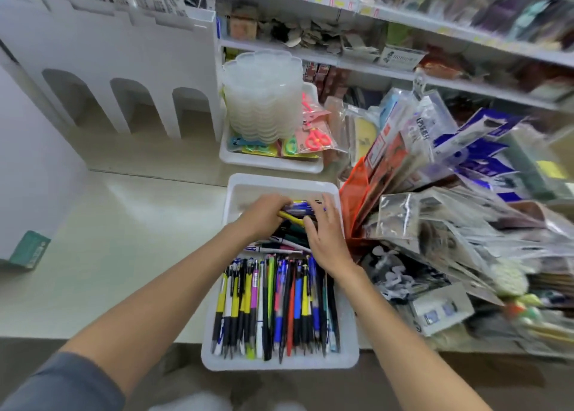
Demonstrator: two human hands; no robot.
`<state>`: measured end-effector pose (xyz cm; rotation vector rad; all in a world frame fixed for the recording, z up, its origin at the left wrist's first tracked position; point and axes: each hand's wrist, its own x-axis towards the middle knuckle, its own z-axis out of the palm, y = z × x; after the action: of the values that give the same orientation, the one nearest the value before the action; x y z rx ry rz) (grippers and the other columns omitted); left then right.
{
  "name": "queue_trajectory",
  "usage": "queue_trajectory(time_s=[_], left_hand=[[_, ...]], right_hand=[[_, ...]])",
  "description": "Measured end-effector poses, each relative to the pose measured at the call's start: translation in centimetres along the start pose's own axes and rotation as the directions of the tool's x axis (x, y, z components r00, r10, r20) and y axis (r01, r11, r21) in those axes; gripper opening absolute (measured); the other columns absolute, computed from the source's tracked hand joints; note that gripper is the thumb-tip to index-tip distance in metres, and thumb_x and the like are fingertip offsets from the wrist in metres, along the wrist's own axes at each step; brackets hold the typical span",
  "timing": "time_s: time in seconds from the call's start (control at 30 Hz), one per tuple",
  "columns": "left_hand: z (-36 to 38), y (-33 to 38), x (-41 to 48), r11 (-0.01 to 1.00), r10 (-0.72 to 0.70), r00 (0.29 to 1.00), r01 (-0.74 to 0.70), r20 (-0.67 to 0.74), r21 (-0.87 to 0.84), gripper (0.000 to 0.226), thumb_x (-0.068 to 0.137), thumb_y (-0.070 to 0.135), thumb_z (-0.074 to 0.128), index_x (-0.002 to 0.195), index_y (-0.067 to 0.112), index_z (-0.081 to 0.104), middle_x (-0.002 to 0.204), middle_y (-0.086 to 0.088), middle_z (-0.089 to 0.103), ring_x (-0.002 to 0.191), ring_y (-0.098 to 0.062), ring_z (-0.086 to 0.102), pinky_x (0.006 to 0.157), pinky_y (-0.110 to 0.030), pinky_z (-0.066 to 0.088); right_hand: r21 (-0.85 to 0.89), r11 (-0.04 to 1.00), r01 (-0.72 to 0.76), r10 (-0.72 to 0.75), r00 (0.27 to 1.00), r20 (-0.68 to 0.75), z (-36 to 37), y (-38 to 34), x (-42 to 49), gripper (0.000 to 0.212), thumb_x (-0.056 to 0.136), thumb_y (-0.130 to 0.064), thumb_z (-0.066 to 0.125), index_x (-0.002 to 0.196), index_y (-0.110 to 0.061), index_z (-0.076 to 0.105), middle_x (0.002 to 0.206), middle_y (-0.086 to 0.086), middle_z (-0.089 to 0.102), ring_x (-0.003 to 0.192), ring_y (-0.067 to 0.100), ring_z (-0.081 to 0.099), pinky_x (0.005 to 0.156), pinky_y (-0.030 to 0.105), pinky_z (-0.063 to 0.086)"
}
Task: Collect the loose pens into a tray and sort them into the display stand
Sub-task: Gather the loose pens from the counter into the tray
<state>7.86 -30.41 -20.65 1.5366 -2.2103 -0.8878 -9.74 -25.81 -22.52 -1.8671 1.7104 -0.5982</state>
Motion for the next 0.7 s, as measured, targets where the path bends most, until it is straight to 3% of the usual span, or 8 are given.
queue_trajectory(time_s=[0.13, 0.2, 0.27, 0.37, 0.43, 0.57, 0.7], left_hand=[[-0.5, 0.7, 0.8, 0.994, 0.044, 0.999, -0.040, 0.031, -0.100, 0.044, 0.077, -0.008, 0.062, 0.115, 0.011, 0.072, 0.106, -0.008, 0.071, 0.099, -0.020, 0.060, 0.083, -0.030, 0.046], [-0.3, 0.6, 0.6, 0.972, -0.032, 0.999, 0.037, 0.024, -0.231, 0.053, 0.074, -0.007, 0.064, 0.123, 0.012, 0.069, 0.114, -0.006, 0.069, 0.105, -0.018, 0.060, 0.086, -0.025, 0.046], [-0.4, 0.3, -0.1, 0.905, -0.163, 0.984, 0.120, -0.074, -0.407, 0.057, 0.075, -0.004, 0.064, 0.129, 0.015, 0.065, 0.126, -0.003, 0.065, 0.114, -0.013, 0.058, 0.095, -0.023, 0.044], [0.0, -1.0, -1.2, 0.878, -0.274, 0.931, 0.139, -0.243, -0.458, 0.045, 0.088, 0.004, 0.059, 0.131, 0.018, 0.063, 0.136, 0.000, 0.059, 0.129, -0.013, 0.049, 0.111, -0.031, 0.036], [0.4, -1.4, -2.0, 0.872, -0.293, 0.934, 0.174, -0.205, -0.457, 0.041, 0.098, 0.010, 0.053, 0.139, 0.017, 0.056, 0.143, 0.001, 0.053, 0.136, -0.014, 0.042, 0.116, -0.032, 0.030], [1.5, -1.2, -2.5, 0.804, -0.274, 0.959, 0.190, -0.067, -0.564, 0.046, 0.101, 0.008, 0.050, 0.146, 0.015, 0.047, 0.148, 0.002, 0.047, 0.139, -0.011, 0.039, 0.108, -0.020, 0.029], [2.8, -1.2, -2.0, 0.818, -0.225, 0.974, 0.167, -0.039, -0.550, 0.047, 0.103, 0.004, 0.044, 0.148, 0.017, 0.043, 0.156, 0.000, 0.037, 0.151, -0.011, 0.016, 0.113, -0.019, 0.014]], right_hand=[[0.003, 1.000, -0.028, 0.028, 0.999, -0.036, 0.5, -0.2, 1.4, 0.045, 0.107, -0.025, 0.035, 0.151, -0.017, 0.033, 0.165, 0.004, 0.005, 0.151, 0.017, 0.000, 0.123, 0.032, 0.005], [0.022, 0.999, -0.050, 0.051, 0.998, -0.045, 0.5, -0.1, 1.9, 0.045, 0.106, -0.024, 0.037, 0.150, -0.015, 0.034, 0.164, 0.005, 0.007, 0.151, 0.018, 0.002, 0.123, 0.037, 0.007], [-0.030, 1.000, 0.007, -0.008, 0.999, -0.039, 0.4, 0.2, 2.4, 0.046, 0.106, -0.025, 0.039, 0.151, -0.019, 0.033, 0.165, 0.004, 0.007, 0.151, 0.018, 0.001, 0.124, 0.035, 0.003], [-0.131, 0.981, 0.141, -0.130, 0.987, 0.090, 0.3, 0.5, 3.0, 0.051, 0.105, -0.031, 0.040, 0.154, -0.027, 0.027, 0.165, 0.001, 0.005, 0.152, 0.016, -0.004, 0.120, 0.028, -0.008], [-0.153, 0.976, 0.155, -0.134, 0.981, 0.138, 0.2, 0.7, 3.4, 0.050, 0.103, -0.036, 0.045, 0.151, -0.025, 0.034, 0.164, 0.003, 0.012, 0.152, 0.019, 0.001, 0.123, 0.035, -0.002], [-0.230, 0.953, 0.198, -0.188, 0.980, 0.067, 0.1, 0.8, 3.7, 0.058, 0.095, -0.045, 0.058, 0.145, -0.019, 0.042, 0.155, 0.011, 0.031, 0.146, 0.029, 0.020, 0.120, 0.046, 0.015], [-0.319, 0.919, 0.233, -0.213, 0.972, 0.094, 0.3, 1.0, 3.8, 0.049, 0.095, -0.042, 0.058, 0.136, -0.015, 0.057, 0.153, 0.016, 0.035, 0.143, 0.034, 0.026, 0.115, 0.052, 0.026]])
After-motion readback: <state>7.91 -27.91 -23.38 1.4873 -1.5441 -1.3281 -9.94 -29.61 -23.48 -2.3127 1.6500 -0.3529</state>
